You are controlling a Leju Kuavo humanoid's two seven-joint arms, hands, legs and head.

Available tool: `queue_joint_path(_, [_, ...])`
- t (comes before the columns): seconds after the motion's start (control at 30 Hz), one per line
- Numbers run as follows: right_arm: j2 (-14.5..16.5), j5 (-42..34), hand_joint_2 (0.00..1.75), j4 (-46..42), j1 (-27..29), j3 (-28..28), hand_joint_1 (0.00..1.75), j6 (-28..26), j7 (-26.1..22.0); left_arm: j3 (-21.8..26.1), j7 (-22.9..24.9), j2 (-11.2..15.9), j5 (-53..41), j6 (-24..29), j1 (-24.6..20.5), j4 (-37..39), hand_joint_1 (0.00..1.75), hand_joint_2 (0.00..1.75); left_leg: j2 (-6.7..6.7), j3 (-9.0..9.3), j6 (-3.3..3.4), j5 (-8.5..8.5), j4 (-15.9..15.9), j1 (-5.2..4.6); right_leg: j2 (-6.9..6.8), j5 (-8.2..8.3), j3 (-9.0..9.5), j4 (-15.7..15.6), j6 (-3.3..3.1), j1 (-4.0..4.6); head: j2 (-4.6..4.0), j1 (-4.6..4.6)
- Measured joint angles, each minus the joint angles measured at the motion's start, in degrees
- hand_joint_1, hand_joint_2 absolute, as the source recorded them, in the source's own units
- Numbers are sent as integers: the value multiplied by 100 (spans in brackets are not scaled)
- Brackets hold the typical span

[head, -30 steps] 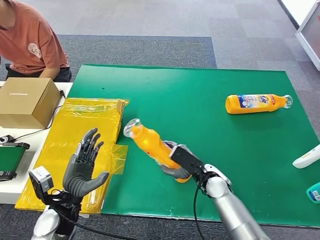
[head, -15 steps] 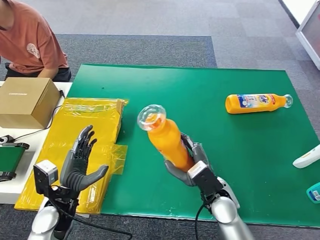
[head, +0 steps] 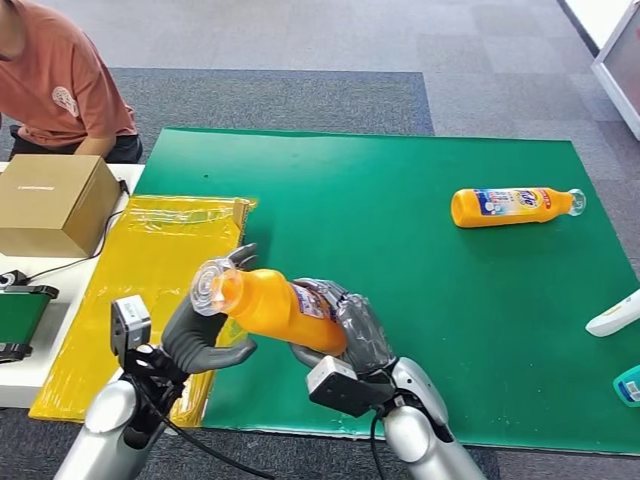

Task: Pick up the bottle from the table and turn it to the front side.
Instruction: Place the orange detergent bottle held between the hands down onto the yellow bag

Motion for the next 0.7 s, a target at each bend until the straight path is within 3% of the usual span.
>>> queue_joint_path(0.3, [52, 37, 175, 347, -299, 196, 175, 33, 15, -648, 87, 321, 84, -151, -519, 191, 0, 175, 0, -1, 0, 1, 0, 0, 0, 0, 0, 0, 0, 0, 1, 0])
queue_joint_path(0.43, [64, 33, 175, 429, -351, 263, 175, 53, 34, -735, 37, 410, 116, -115, -588, 255, 175, 175, 0, -1, 0, 0, 0, 0, 0, -1, -1, 0, 0, 0, 0, 0])
queue_joint_path(0.67, [64, 14, 175, 530, -356, 297, 175, 27, 138, -758, 117, 479, -31, 174, -586, 373, 175, 175, 0, -2, 0, 0, 0, 0, 0, -1, -1, 0, -1, 0, 0, 1])
queue_joint_path(0.7, [64, -3, 175, 541, -355, 297, 167, 27, 152, -757, 123, 481, -59, 220, -582, 383, 175, 175, 0, -2, 0, 0, 0, 0, 0, -1, 0, 0, -1, 0, 0, 0])
